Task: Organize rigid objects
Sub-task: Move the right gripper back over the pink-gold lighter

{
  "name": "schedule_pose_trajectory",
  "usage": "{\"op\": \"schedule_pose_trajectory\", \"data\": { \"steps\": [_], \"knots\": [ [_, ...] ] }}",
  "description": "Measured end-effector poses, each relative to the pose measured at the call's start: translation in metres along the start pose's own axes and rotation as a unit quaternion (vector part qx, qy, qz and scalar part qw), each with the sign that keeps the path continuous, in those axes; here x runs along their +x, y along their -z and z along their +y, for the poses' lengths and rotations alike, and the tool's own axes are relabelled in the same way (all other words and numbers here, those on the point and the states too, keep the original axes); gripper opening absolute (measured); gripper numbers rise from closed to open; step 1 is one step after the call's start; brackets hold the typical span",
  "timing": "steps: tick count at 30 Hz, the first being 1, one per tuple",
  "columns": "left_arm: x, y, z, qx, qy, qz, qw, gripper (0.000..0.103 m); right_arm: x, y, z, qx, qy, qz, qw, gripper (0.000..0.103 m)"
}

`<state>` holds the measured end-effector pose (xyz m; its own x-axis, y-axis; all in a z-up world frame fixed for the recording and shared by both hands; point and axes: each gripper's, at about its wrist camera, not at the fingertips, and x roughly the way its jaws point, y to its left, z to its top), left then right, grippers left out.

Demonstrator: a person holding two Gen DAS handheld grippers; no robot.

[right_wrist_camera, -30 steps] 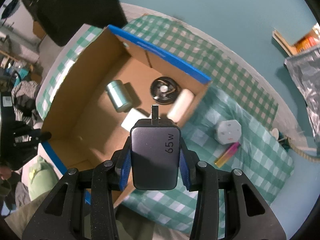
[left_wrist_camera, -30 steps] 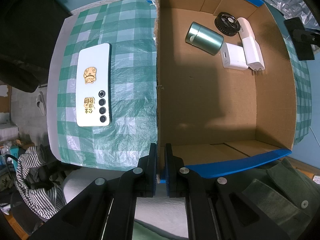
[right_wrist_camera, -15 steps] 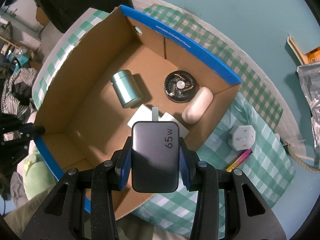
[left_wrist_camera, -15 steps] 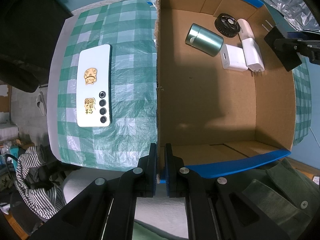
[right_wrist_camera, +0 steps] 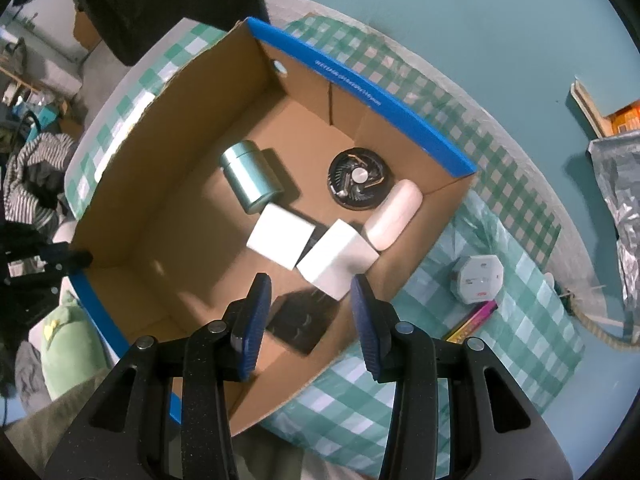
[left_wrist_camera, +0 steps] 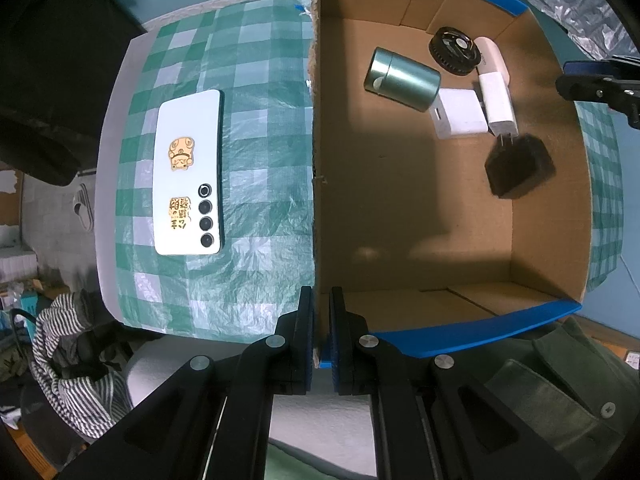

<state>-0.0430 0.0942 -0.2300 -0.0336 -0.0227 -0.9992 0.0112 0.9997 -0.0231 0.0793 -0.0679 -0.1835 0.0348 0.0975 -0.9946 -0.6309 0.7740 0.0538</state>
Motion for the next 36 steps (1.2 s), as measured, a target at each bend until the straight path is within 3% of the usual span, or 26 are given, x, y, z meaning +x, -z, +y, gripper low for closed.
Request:
{"op": "schedule_pose_trajectory", "data": {
  "steps": [3,10,22,36],
  "knots": [
    [0.000,0.000,-0.001,0.001,0.000,0.000,1.0000,0.007,-0.003,0.001,-0.004,0.009,0.003,-0.003,1.000,0.041],
    [0.000,0.000,-0.001,0.001,0.000,0.000,1.0000,0.007,-0.011,0.009,-0.019,0.036,0.007,-0.012,0.999,0.059],
    [0.000,0.001,-0.001,0.001,0.000,0.000,1.0000,0.007,-0.015,0.027,-0.066,0.109,0.009,-0.014,0.994,0.059],
    [0.000,0.003,-0.001,0.000,-0.001,0.001,1.0000,0.007,0.022,0.057,-0.153,0.231,0.020,0.027,0.972,0.062]
  ]
}}
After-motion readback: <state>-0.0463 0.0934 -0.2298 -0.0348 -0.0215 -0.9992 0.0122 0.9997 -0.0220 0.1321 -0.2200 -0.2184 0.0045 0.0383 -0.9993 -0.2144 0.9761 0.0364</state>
